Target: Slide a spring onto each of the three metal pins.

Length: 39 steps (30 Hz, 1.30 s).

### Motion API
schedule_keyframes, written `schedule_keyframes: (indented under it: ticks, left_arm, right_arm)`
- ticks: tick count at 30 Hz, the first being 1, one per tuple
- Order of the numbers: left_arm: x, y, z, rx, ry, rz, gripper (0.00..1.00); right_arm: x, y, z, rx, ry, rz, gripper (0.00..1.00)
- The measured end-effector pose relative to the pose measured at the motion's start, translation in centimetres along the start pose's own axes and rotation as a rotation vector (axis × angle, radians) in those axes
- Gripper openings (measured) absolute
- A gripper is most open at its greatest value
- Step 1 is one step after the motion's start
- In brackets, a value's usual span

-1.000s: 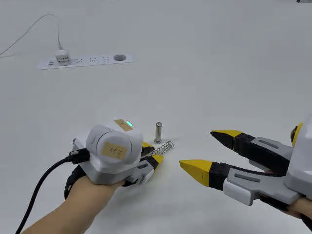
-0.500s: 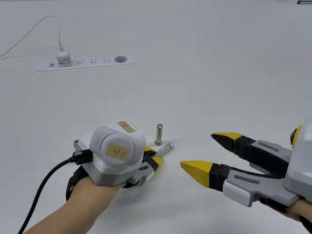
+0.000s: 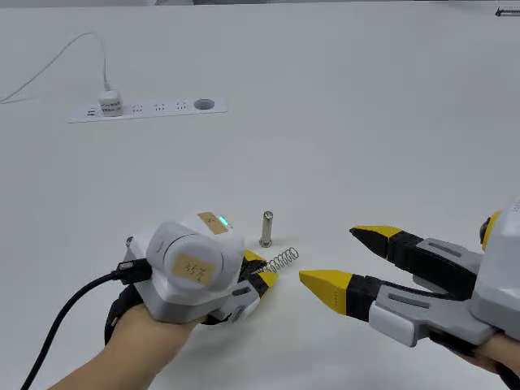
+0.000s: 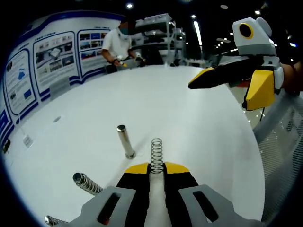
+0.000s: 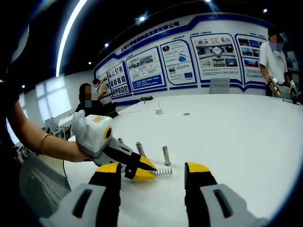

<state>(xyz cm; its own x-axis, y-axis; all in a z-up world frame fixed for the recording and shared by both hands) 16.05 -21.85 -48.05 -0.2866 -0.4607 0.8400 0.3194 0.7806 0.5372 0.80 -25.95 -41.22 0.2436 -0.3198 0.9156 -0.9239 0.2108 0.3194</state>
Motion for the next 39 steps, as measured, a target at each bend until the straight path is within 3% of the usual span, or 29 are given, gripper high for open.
schedule_keyframes:
  ticks: [11,27,39]
  left_arm:
    - [1.0,2.3,0.7,0.005,0.007,0.08,0.1]
    - [1.6,5.5,1.6,-0.012,0.12,0.227,0.1]
    - [1.4,6.9,1.6,-0.034,0.281,0.366,0.1]
  right_arm:
    - [0.6,0.0,0.1,0.001,-0.046,0.017,0.5]
    - [1.3,-1.2,-1.0,0.064,-0.168,0.028,0.43]
    - [1.8,-2.3,-1.7,0.114,-0.255,0.044,0.38]
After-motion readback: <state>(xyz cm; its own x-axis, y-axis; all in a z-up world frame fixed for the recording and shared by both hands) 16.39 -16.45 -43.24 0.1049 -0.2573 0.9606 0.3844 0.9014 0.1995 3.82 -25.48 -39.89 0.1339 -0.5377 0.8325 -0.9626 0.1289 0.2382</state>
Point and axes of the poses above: the centre of the closed fingertips' face, and the gripper's own axes: y roughly backward along the fingers, z roughly to its right, x roughly out of its top, the point moved 8 cm from there along y, roughly backward along the fingers, and after that the axes turned 3 degrees about -y, right-handed, at the moved point
